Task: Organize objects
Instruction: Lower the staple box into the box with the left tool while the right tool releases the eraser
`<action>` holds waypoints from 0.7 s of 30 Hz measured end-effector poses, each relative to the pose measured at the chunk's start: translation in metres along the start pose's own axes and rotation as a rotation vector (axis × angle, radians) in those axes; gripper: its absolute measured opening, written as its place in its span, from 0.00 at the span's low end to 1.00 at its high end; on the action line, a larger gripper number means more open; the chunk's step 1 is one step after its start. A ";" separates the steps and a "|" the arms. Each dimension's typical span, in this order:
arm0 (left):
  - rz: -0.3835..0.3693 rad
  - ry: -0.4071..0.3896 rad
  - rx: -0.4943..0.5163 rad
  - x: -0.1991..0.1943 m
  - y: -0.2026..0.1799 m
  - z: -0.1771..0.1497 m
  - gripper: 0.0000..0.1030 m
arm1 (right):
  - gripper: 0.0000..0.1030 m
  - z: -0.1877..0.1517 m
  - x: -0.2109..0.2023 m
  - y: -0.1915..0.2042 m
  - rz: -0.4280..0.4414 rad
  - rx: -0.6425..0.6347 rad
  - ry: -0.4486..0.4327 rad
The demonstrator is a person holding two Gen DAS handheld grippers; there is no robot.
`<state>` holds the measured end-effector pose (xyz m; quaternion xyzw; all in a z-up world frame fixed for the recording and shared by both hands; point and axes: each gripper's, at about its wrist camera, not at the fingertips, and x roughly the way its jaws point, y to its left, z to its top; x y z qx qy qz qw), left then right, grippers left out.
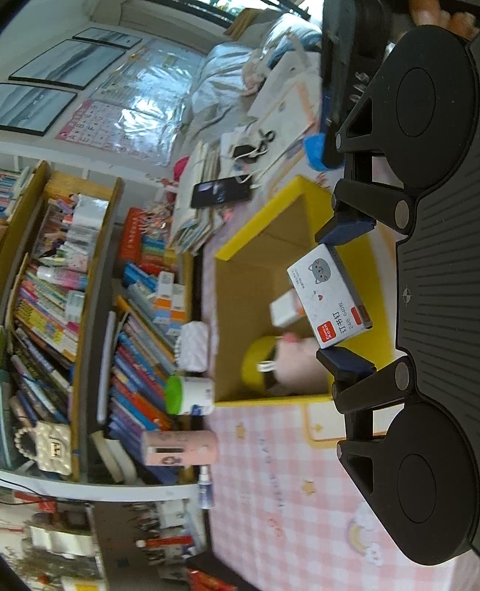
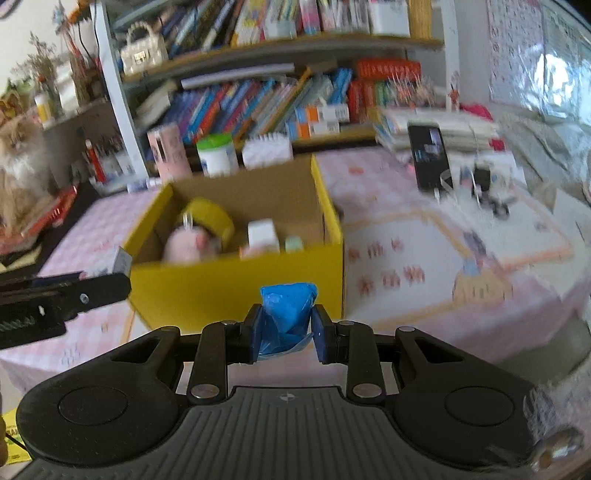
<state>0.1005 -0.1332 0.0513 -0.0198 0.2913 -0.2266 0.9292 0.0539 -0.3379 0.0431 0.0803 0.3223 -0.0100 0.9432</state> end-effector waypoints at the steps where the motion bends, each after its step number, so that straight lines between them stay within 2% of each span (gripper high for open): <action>1: 0.011 -0.007 0.007 0.004 -0.002 0.004 0.58 | 0.25 0.009 0.001 -0.003 0.009 -0.006 -0.020; 6: 0.063 -0.008 0.029 0.031 -0.009 0.019 0.58 | 0.25 0.047 0.011 -0.009 0.036 -0.071 -0.112; 9: 0.101 -0.005 0.043 0.047 -0.011 0.023 0.58 | 0.25 0.063 0.027 -0.010 0.064 -0.105 -0.121; 13: 0.177 0.026 0.070 0.071 -0.009 0.024 0.58 | 0.25 0.074 0.058 -0.008 0.082 -0.150 -0.088; 21: 0.249 0.122 0.061 0.103 -0.001 0.016 0.58 | 0.25 0.068 0.108 -0.003 0.109 -0.255 0.024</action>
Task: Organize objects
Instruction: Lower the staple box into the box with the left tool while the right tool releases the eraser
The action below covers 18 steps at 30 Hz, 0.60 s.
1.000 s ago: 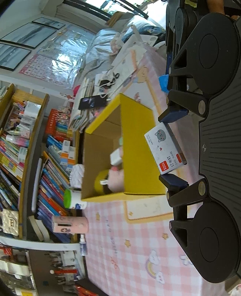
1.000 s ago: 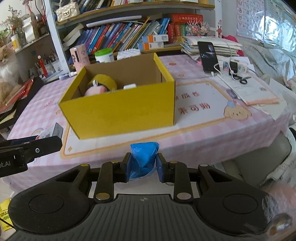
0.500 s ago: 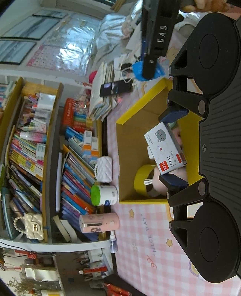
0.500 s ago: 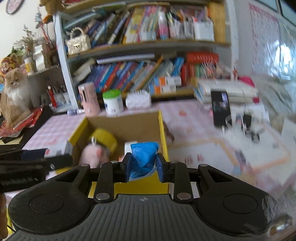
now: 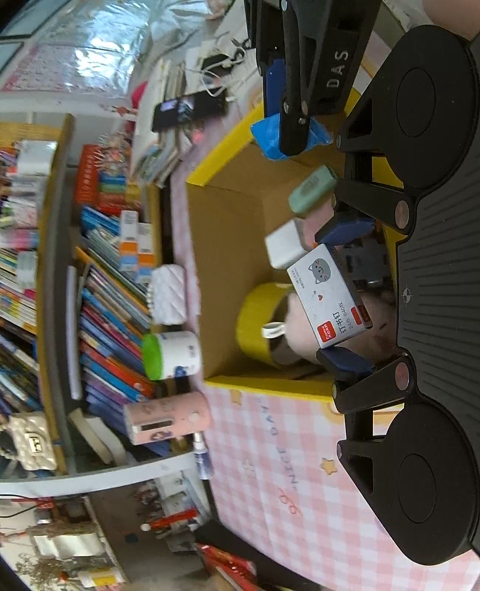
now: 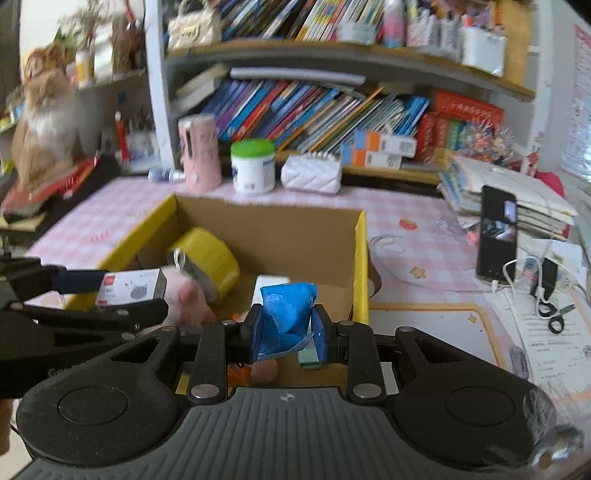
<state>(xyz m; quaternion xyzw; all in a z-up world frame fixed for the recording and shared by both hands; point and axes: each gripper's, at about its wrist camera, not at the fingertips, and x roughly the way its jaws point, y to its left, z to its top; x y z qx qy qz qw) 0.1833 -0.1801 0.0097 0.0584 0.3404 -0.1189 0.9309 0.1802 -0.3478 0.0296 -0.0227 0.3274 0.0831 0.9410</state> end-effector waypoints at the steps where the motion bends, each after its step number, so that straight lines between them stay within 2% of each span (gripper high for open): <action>1: 0.004 0.009 0.003 0.002 -0.001 -0.001 0.58 | 0.25 -0.001 0.005 0.000 0.006 -0.007 0.013; 10: 0.005 0.039 0.020 0.006 -0.016 0.000 0.58 | 0.25 0.002 0.043 0.000 0.062 -0.078 0.115; 18: 0.006 0.052 -0.011 0.008 -0.010 -0.001 0.67 | 0.26 0.005 0.054 0.000 0.057 -0.151 0.142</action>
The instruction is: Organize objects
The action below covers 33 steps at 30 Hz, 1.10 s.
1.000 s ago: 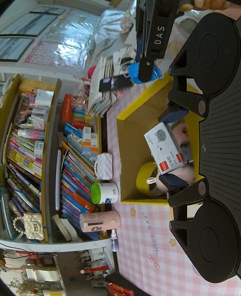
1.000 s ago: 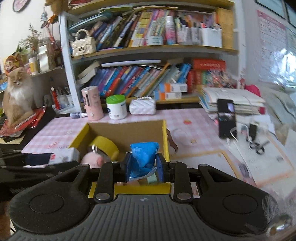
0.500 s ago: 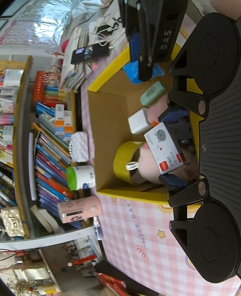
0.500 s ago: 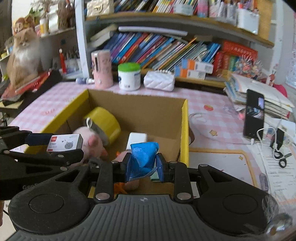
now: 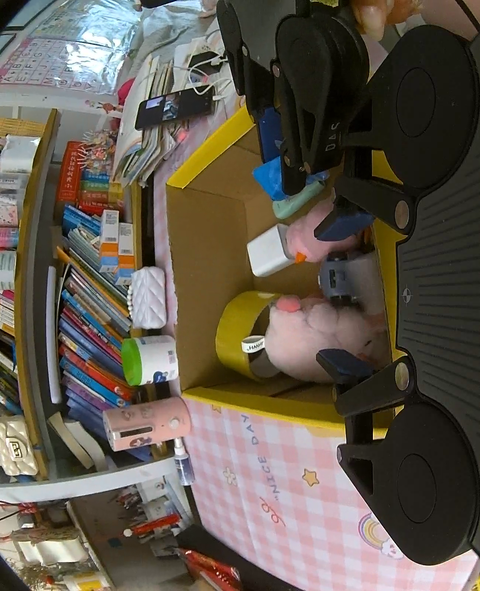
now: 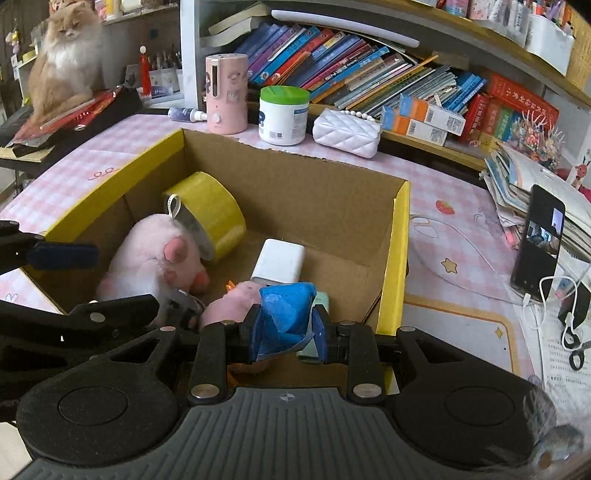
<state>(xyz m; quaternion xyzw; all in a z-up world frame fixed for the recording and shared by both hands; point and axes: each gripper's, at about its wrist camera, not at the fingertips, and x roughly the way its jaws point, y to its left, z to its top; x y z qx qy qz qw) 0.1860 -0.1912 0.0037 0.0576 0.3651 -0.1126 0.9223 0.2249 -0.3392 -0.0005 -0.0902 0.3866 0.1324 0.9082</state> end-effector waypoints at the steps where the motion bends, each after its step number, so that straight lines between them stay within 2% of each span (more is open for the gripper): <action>1: 0.009 -0.006 0.003 -0.001 0.000 0.000 0.67 | 0.27 0.000 0.001 0.000 -0.003 -0.005 0.000; 4: 0.018 -0.036 0.014 -0.009 0.000 -0.002 0.69 | 0.29 0.001 0.001 -0.001 0.003 0.012 -0.006; 5: 0.018 -0.048 0.015 -0.013 0.000 -0.002 0.72 | 0.33 0.001 0.000 -0.002 0.009 0.026 -0.009; 7: 0.021 -0.080 0.011 -0.023 0.002 -0.001 0.73 | 0.36 0.001 -0.004 -0.004 0.006 0.058 -0.025; 9: 0.027 -0.112 -0.006 -0.034 0.007 0.000 0.76 | 0.42 0.002 -0.012 -0.005 -0.002 0.088 -0.053; 11: 0.045 -0.141 -0.030 -0.046 0.012 -0.001 0.83 | 0.58 0.001 -0.025 -0.005 -0.027 0.124 -0.099; 14: 0.081 -0.185 -0.081 -0.066 0.027 -0.004 0.88 | 0.69 -0.002 -0.047 -0.002 -0.082 0.181 -0.176; 17: 0.133 -0.206 -0.138 -0.083 0.042 -0.011 0.95 | 0.74 -0.006 -0.068 0.002 -0.122 0.248 -0.238; 21: 0.202 -0.211 -0.186 -0.102 0.061 -0.024 0.96 | 0.85 -0.014 -0.089 0.015 -0.153 0.328 -0.291; 26: 0.230 -0.195 -0.200 -0.119 0.079 -0.051 0.97 | 0.96 -0.030 -0.104 0.048 -0.182 0.339 -0.294; 30: 0.252 -0.164 -0.199 -0.128 0.091 -0.074 0.97 | 0.99 -0.049 -0.107 0.082 -0.214 0.335 -0.268; 33: 0.257 -0.137 -0.199 -0.137 0.099 -0.093 0.97 | 1.00 -0.062 -0.105 0.107 -0.221 0.345 -0.212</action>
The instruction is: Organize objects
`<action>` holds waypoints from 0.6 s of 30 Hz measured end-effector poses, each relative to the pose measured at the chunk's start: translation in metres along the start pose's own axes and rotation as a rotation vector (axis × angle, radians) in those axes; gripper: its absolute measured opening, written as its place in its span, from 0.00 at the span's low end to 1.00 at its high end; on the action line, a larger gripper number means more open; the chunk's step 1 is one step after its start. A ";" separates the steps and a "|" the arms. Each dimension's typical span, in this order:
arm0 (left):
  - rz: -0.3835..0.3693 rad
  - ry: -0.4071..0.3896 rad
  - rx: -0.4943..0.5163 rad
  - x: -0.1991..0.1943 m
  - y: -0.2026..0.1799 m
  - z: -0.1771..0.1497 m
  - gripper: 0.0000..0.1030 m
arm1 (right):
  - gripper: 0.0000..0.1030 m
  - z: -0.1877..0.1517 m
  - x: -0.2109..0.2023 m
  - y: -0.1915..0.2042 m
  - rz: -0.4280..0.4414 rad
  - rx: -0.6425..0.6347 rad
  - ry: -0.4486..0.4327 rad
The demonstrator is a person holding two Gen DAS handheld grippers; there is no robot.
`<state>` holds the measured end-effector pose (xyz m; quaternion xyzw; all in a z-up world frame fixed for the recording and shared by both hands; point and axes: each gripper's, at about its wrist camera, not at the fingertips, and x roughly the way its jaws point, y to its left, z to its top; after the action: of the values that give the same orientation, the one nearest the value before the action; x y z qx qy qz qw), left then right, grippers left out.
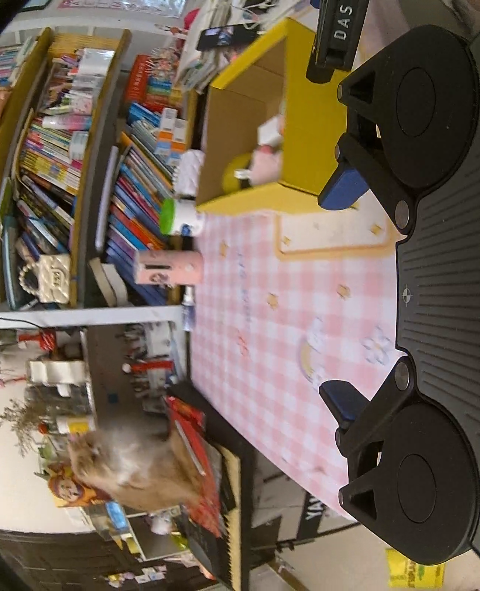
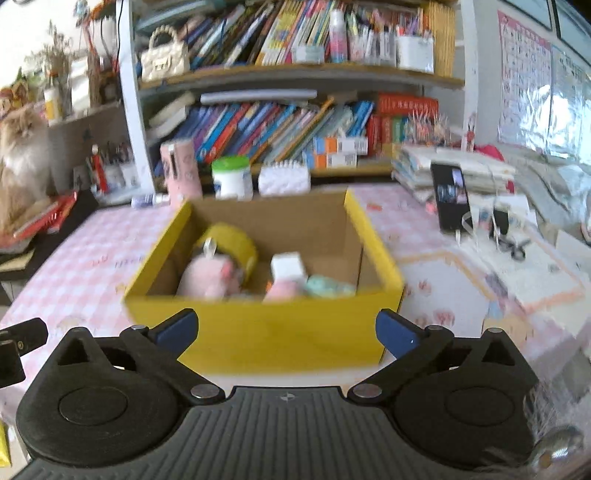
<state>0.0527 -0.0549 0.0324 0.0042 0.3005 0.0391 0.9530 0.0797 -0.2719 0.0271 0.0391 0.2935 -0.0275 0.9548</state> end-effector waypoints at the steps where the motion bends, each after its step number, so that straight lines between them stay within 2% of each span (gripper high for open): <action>1: 0.003 0.006 0.004 -0.003 0.005 -0.004 0.97 | 1.00 -0.005 -0.002 0.006 -0.004 -0.002 0.013; 7: 0.022 0.069 -0.002 -0.015 0.032 -0.025 0.97 | 1.00 -0.033 -0.023 0.043 -0.020 -0.054 0.031; 18: 0.011 0.103 -0.020 -0.030 0.060 -0.043 0.97 | 1.00 -0.061 -0.058 0.076 -0.023 -0.086 0.046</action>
<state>-0.0014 0.0023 0.0162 -0.0057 0.3485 0.0476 0.9361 0.0039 -0.1888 0.0142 -0.0047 0.3168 -0.0251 0.9482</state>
